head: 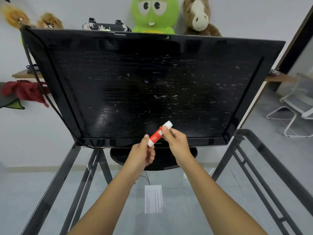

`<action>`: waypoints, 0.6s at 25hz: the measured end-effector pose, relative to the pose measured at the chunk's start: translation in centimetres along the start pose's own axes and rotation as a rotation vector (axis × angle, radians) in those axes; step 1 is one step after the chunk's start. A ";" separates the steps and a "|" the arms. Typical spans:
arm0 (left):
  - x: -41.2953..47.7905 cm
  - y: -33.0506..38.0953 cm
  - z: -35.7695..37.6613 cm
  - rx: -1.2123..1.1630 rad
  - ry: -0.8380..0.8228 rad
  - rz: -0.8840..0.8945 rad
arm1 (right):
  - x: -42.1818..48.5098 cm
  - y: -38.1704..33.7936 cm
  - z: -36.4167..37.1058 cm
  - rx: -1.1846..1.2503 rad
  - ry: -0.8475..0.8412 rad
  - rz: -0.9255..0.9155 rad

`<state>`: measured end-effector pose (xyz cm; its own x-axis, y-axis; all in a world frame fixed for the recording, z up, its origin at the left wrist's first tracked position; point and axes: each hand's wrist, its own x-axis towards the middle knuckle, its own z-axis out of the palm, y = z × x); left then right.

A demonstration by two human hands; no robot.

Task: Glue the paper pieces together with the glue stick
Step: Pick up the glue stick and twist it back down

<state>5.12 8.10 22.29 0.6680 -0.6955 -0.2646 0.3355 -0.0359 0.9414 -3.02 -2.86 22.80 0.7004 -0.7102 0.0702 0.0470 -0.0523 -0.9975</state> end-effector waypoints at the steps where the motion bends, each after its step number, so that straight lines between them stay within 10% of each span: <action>1: 0.0 0.3 -0.2 -0.096 -0.070 -0.213 | -0.1 0.3 -0.2 -0.004 0.001 -0.004; 5: -0.2 0.9 -1.1 -0.453 -0.268 -0.635 | -0.4 0.8 -0.2 -0.047 -0.020 -0.047; 11: -0.6 -1.9 0.1 0.117 -0.056 0.379 | -0.4 0.4 -0.4 0.018 0.020 -0.034; 15: -0.2 -0.8 0.0 0.123 0.045 0.129 | -0.5 0.0 -0.1 0.016 -0.025 -0.052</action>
<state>4.68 8.23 21.57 0.7303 -0.6672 -0.1466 0.1632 -0.0379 0.9859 -3.49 -2.56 22.79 0.7145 -0.6888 0.1225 0.0954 -0.0776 -0.9924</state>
